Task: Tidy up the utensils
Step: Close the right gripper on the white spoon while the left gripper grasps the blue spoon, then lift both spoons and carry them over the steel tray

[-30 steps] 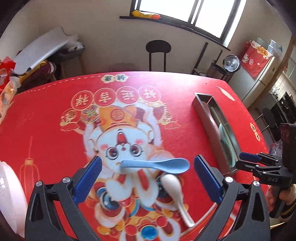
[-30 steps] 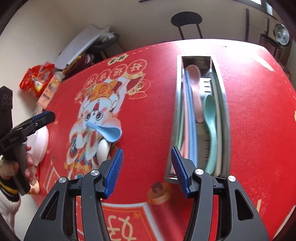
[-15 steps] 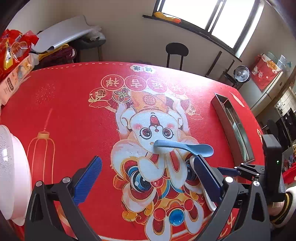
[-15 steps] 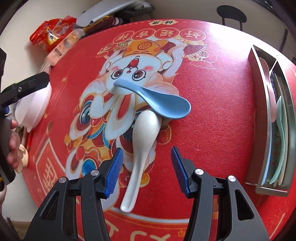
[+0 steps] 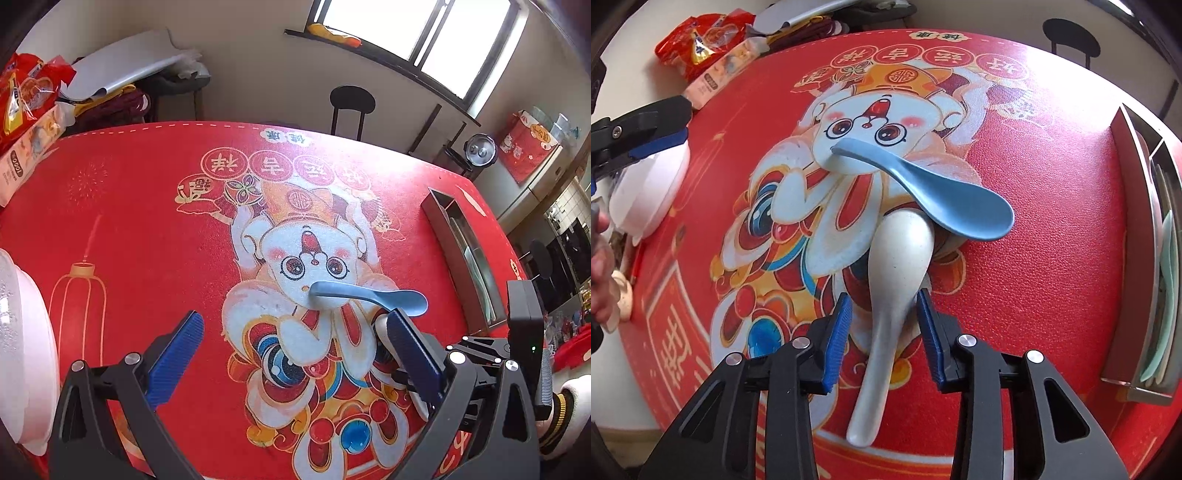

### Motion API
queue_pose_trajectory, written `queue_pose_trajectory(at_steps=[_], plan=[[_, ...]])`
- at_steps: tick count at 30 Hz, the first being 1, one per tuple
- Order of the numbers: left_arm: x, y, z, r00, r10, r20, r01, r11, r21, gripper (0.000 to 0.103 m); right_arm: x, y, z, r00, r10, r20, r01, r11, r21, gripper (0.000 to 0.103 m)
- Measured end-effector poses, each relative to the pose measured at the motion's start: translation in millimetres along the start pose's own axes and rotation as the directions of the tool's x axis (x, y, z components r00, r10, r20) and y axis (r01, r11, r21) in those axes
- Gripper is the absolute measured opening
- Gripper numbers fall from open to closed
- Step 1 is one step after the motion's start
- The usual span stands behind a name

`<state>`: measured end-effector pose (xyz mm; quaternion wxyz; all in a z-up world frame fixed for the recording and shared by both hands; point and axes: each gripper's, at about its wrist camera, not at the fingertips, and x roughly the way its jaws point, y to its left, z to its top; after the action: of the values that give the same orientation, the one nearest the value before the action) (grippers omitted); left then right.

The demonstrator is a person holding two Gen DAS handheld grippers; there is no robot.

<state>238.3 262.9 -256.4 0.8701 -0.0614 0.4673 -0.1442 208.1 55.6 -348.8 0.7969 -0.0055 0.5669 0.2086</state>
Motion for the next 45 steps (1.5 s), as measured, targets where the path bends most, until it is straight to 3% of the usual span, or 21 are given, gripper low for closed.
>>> queue_pose_trajectory(at_steps=[1,9,15,20,22,25,29,32,36,40,45], plan=[[1,0,0,1.0,0.0,-0.001,0.0,1.0,-0.002,0.097,0,0,0,1.0,-0.002,-0.001,0.002,1.0,-0.003,0.024],[8,-1,-1,1.0,0.003,-0.021,-0.003,1.0,0.002,0.097,-5,4,-7,0.999,0.043,-0.007,-0.043,0.999,-0.027,0.007],[23,-11,0,0.999,-0.011,-0.047,0.013,0.999,0.039,0.097,-13,-9,-18,0.999,0.044,-0.008,-0.044,0.999,0.012,0.006],[48,-33,4,0.995,-0.068,-0.076,0.077,0.989,0.128,0.097,-25,-29,-33,0.999,0.047,0.003,-0.047,0.995,0.089,0.006],[60,-46,7,0.992,-0.09,-0.087,0.105,0.977,0.185,0.083,-28,-37,-39,0.999,0.037,0.008,-0.038,0.992,0.118,0.006],[80,-66,16,0.985,-0.12,-0.12,0.15,0.949,0.279,0.065,-31,-47,-47,1.0,0.021,0.012,-0.022,0.987,0.157,0.006],[105,-83,30,0.973,-0.146,-0.178,0.204,0.905,0.374,0.05,-33,-54,-52,1.0,0.015,0.017,-0.018,0.984,0.178,0.006],[117,-87,33,0.954,-0.169,-0.246,0.259,0.879,0.401,0.046,-35,-57,-55,1.0,0.018,0.024,-0.022,0.982,0.189,0.006],[129,-81,35,0.925,-0.21,-0.318,0.32,0.881,0.348,0.045,-36,-62,-59,0.999,0.03,0.032,-0.036,0.977,0.208,0.006],[132,-75,31,0.913,-0.217,-0.347,0.335,0.883,0.328,0.045,-36,-62,-59,0.999,0.032,0.034,-0.039,0.977,0.211,0.006],[135,-71,20,0.905,-0.176,-0.387,0.326,0.872,0.366,0.046,-36,-61,-58,0.999,0.035,0.033,-0.041,0.976,0.212,0.006]])
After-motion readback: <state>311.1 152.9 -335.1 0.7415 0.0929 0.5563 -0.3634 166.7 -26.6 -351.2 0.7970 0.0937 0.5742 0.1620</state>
